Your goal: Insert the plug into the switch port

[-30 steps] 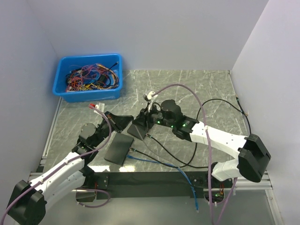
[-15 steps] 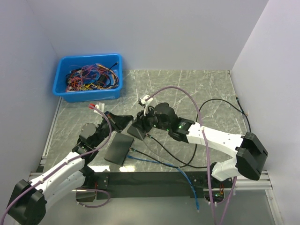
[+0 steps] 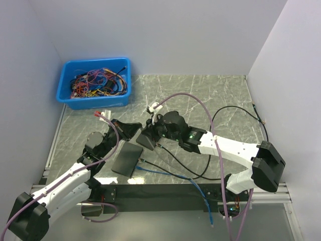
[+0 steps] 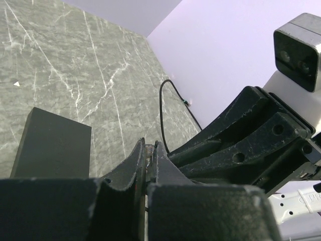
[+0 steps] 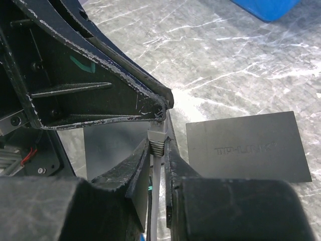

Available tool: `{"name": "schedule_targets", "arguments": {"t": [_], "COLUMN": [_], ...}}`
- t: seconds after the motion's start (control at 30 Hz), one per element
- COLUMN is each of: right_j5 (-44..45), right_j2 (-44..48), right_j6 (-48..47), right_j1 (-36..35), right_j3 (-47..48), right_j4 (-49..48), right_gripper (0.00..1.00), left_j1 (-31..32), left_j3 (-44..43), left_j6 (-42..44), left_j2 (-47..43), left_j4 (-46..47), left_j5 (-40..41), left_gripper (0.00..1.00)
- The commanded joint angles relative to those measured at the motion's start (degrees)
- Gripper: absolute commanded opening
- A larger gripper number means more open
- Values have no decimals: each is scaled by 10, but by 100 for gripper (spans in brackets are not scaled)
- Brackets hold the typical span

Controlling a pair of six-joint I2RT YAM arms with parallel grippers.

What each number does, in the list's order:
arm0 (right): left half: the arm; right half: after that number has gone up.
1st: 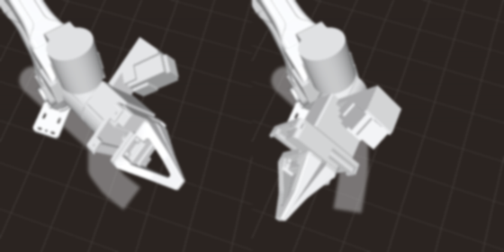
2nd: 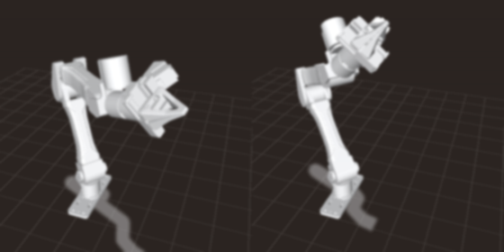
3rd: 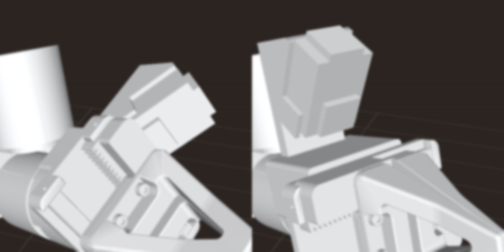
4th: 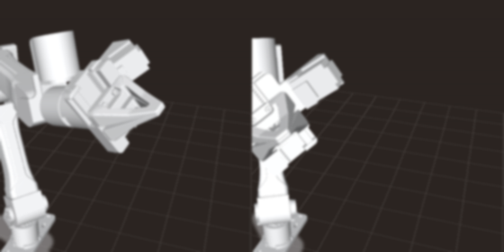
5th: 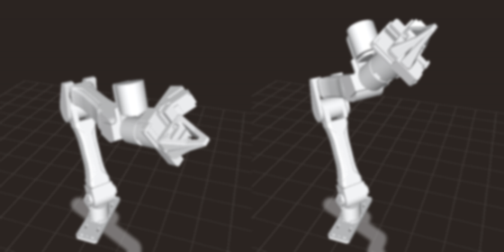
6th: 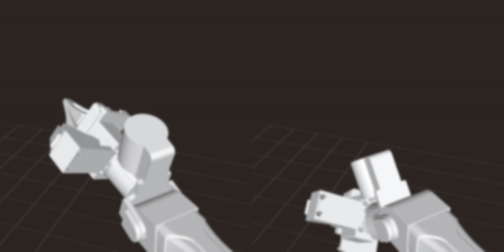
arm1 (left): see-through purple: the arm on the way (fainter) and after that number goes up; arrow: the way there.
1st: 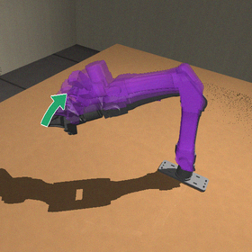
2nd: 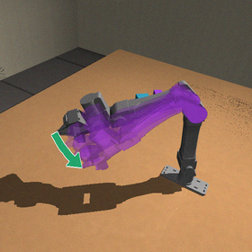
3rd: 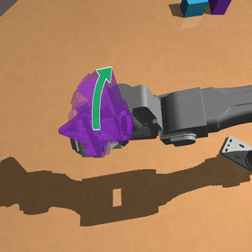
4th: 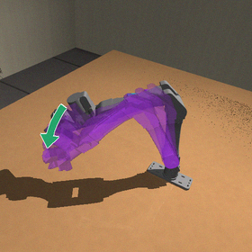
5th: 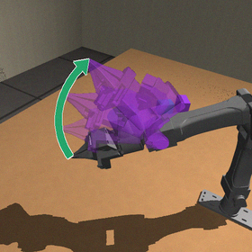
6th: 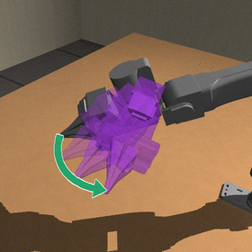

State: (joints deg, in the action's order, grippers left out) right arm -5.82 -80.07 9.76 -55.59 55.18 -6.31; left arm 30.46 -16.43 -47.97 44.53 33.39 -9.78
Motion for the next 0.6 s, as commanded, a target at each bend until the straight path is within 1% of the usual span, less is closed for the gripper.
{"name": "schedule_targets", "arguments": {"t": [0.0, 0.03, 0.13, 0.17, 0.23, 0.27, 0.37, 0.4, 0.47, 0.57], "right_j5": [35, 39, 57, 73, 92, 107, 142, 160, 179, 196], "right_j2": [11, 15, 20, 21, 23, 24, 21, 21, 26, 25], "right_j6": [-2, -2, -4, -4, -2, -2, 4, 7, 19, 46], "right_j1": [-3, -4, -3, -3, -4, -2, 0, 0, 7, 24], "right_j3": [13, 11, 8, 7, 7, 5, 0, -4, -26, -56], "right_j4": [-25, -26, -14, -11, 7, 11, 43, 50, 59, 74], "right_gripper": [0, 0, 0, 0, 0, 0, 0, 0, 0, 0], "left_j1": [3, 3, 3, 3, 3, 3, 3, 2, 2, 2], "left_j3": [-17, -17, -17, -17, -17, -18, -22, -25, -26, -28], "left_j6": [-13, -13, -12, -13, -12, -11, -6, -2, 3, 11], "left_j2": [2, 4, 13, 20, 25, 27, 35, 41, 48, 56], "left_j4": [-1, -4, -11, -10, -9, -10, -23, -27, -33, -36], "left_j5": [7, 11, 19, 19, 20, 21, 39, 44, 56, 67], "left_gripper": [1, 1, 6, 12, 19, 28, 40, 46, 52, 58]}}
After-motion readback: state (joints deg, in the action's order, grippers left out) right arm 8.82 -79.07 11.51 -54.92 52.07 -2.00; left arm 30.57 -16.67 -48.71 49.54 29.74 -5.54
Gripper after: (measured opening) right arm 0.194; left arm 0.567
